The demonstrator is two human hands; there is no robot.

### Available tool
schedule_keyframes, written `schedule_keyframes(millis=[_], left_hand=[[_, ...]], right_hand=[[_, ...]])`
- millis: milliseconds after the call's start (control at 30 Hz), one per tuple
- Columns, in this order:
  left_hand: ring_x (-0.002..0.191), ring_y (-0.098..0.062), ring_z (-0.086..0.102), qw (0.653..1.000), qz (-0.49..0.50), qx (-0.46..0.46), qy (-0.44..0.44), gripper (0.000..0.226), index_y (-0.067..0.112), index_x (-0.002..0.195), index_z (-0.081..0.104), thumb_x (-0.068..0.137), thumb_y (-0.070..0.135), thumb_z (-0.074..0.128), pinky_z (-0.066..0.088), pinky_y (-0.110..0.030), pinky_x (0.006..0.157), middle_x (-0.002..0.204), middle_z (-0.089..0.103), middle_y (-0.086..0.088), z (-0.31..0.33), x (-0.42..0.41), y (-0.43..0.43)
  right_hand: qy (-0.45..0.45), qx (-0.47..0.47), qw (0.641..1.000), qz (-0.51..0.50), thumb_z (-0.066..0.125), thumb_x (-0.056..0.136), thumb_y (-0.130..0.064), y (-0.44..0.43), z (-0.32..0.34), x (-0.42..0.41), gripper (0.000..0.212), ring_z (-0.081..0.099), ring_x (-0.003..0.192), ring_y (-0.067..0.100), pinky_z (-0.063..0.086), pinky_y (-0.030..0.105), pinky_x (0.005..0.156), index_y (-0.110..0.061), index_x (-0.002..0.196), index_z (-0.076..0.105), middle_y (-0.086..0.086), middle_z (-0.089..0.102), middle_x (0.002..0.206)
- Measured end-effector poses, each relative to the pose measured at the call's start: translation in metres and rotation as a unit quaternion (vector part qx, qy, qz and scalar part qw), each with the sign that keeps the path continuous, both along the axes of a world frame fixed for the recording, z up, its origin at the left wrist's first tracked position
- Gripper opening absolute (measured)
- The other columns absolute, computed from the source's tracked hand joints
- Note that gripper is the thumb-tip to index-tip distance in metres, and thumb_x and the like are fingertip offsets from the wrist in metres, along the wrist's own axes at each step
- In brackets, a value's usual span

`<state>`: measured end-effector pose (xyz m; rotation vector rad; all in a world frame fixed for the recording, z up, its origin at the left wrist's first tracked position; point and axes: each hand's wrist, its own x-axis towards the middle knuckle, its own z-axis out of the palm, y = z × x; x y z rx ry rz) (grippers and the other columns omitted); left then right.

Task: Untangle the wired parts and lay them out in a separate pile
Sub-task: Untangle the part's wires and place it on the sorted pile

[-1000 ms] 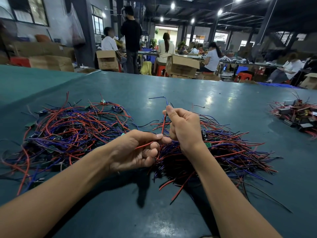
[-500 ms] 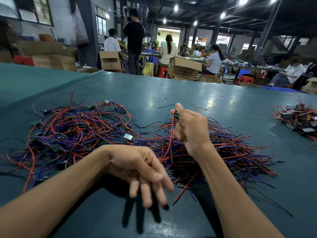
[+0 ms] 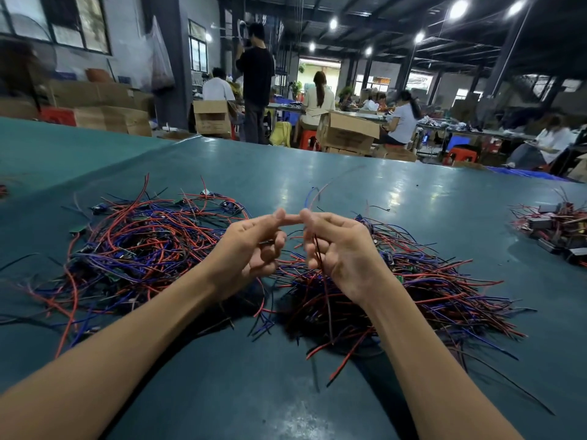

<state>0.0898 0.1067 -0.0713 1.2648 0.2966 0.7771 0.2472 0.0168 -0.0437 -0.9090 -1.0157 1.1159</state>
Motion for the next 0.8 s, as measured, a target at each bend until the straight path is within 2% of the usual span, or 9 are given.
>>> schedule_keyframes(millis=[67, 167, 300, 400, 533, 633, 733, 800], left_hand=[[0.054, -0.004, 0.038, 1.000, -0.008, -0.005, -0.006, 0.039, 0.013, 0.112, 0.075, 0.090, 0.044, 0.073, 0.033, -0.015, 0.039, 0.074, 0.050, 0.003, -0.001, -0.001, 0.000], [0.057, -0.004, 0.039, 1.000, 0.006, -0.016, 0.010, 0.046, 0.010, 0.114, 0.076, 0.081, 0.042, 0.079, 0.036, -0.015, 0.044, 0.071, 0.049, 0.006, -0.001, -0.001, 0.001], [0.059, -0.005, 0.041, 1.000, 0.014, -0.013, 0.016, 0.037, 0.011, 0.107, 0.078, 0.077, 0.032, 0.081, 0.030, -0.017, 0.040, 0.076, 0.058, 0.002, -0.002, -0.001, 0.001], [0.059, -0.006, 0.045, 0.999, 0.024, -0.030, 0.003, 0.027, 0.008, 0.102, 0.079, 0.080, 0.022, 0.080, 0.031, -0.017, 0.040, 0.076, 0.056, -0.003, -0.004, 0.000, 0.002], [0.053, -0.004, 0.047, 0.998, 0.039, -0.050, -0.003, 0.020, 0.009, 0.097, 0.080, 0.080, 0.021, 0.077, 0.036, -0.015, 0.038, 0.068, 0.058, -0.001, -0.004, -0.003, 0.006], [0.052, -0.004, 0.046, 0.997, 0.049, -0.059, -0.005, 0.014, 0.010, 0.092, 0.080, 0.081, 0.019, 0.076, 0.036, -0.016, 0.039, 0.067, 0.058, 0.001, -0.003, -0.002, 0.006], [0.055, -0.005, 0.048, 0.995, 0.059, -0.074, -0.018, 0.014, 0.009, 0.090, 0.078, 0.081, 0.019, 0.075, 0.037, -0.016, 0.040, 0.071, 0.059, 0.001, -0.002, -0.001, 0.006], [0.057, -0.005, 0.050, 0.995, 0.061, -0.080, -0.023, 0.019, 0.009, 0.093, 0.074, 0.080, 0.022, 0.076, 0.038, -0.016, 0.040, 0.073, 0.060, 0.001, -0.001, -0.001, 0.006]], right_hand=[[-0.055, 0.008, 0.998, -0.020, 0.082, 0.078, -0.019, 0.002, -0.004, -0.002, 0.018, 0.051, 0.046, 0.014, 0.041, 0.023, 0.037, -0.005, 0.087, 0.074, 0.005, 0.061, 0.064], [-0.147, 0.032, 0.986, -0.071, 0.085, 0.078, -0.016, 0.005, -0.010, -0.003, 0.024, 0.048, 0.040, 0.019, 0.041, 0.024, 0.034, -0.002, 0.090, 0.071, 0.013, 0.063, 0.063], [-0.279, 0.057, 0.948, -0.145, 0.087, 0.079, -0.014, 0.005, -0.016, -0.005, 0.026, 0.050, 0.035, 0.020, 0.047, 0.031, 0.034, -0.002, 0.088, 0.065, 0.008, 0.059, 0.057], [-0.345, 0.083, 0.917, -0.183, 0.086, 0.080, -0.015, 0.003, -0.019, -0.010, 0.023, 0.053, 0.038, 0.023, 0.050, 0.039, 0.037, -0.006, 0.087, 0.066, 0.013, 0.063, 0.061], [-0.380, 0.108, 0.895, -0.208, 0.089, 0.077, -0.021, 0.002, -0.019, -0.010, 0.027, 0.060, 0.045, 0.029, 0.052, 0.035, 0.039, -0.008, 0.093, 0.071, 0.007, 0.069, 0.067], [-0.395, 0.118, 0.887, -0.206, 0.088, 0.078, -0.022, 0.003, -0.019, -0.010, 0.028, 0.061, 0.047, 0.028, 0.053, 0.035, 0.039, -0.009, 0.098, 0.074, 0.009, 0.070, 0.068], [-0.407, 0.122, 0.880, -0.215, 0.085, 0.082, -0.024, 0.006, -0.021, -0.010, 0.020, 0.061, 0.048, 0.030, 0.053, 0.042, 0.044, -0.012, 0.097, 0.078, 0.010, 0.066, 0.061], [-0.395, 0.112, 0.889, -0.202, 0.080, 0.087, -0.024, 0.006, -0.021, -0.011, 0.012, 0.064, 0.046, 0.025, 0.053, 0.043, 0.043, -0.014, 0.093, 0.079, 0.010, 0.066, 0.059]])
